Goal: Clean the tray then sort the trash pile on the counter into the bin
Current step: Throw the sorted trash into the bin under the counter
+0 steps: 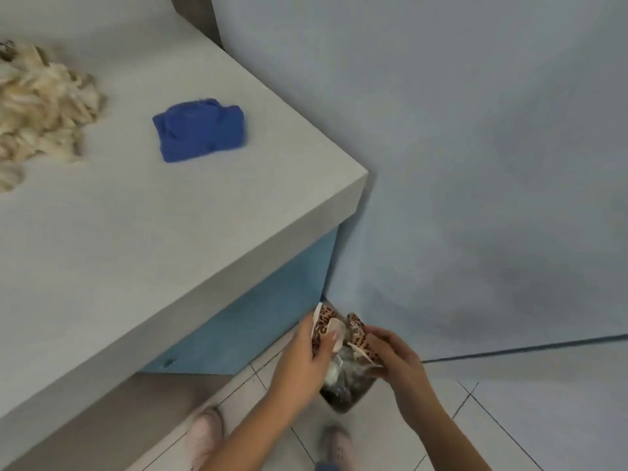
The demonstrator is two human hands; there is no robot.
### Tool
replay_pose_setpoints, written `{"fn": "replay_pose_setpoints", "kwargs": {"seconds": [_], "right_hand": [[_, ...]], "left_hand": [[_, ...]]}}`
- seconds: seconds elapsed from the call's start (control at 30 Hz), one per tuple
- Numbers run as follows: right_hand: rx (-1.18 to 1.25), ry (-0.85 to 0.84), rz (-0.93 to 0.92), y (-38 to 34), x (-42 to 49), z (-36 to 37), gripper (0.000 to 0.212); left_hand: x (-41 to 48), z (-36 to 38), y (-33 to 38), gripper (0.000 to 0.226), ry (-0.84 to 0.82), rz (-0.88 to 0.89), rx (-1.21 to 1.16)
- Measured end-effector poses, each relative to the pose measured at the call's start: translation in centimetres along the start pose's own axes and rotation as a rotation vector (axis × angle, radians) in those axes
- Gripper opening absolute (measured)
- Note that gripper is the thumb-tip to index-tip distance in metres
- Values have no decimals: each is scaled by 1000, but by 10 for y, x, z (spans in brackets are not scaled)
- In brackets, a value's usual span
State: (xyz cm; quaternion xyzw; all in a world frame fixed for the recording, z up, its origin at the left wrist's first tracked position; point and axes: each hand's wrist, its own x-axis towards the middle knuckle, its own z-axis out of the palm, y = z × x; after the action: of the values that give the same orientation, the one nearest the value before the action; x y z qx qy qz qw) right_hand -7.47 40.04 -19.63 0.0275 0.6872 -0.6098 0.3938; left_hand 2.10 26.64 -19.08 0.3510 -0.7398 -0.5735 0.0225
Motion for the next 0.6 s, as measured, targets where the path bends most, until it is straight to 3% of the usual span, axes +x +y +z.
{"fn": "replay_pose_setpoints", "kwargs": {"seconds": [0.13, 0.3, 0.43, 0.5, 0.6], "right_hand": [[-272, 111, 173, 92, 64, -40, 13], [-852, 116, 168, 199, 155, -68, 35], [-1160, 10, 51, 279, 218, -74, 45], [-1273, -62, 29, 317, 240, -75, 46], [-1544, -157, 20, 347, 261, -79, 31]], "left_hand": [[41, 66, -97, 39, -109, -282, 43], [109, 129, -201, 36, -31, -328, 402], [168, 166, -248, 29, -96, -247, 712], [189, 182, -268, 38, -209, -149, 899], [210, 205, -296, 54, -394, 71, 1169]]}}
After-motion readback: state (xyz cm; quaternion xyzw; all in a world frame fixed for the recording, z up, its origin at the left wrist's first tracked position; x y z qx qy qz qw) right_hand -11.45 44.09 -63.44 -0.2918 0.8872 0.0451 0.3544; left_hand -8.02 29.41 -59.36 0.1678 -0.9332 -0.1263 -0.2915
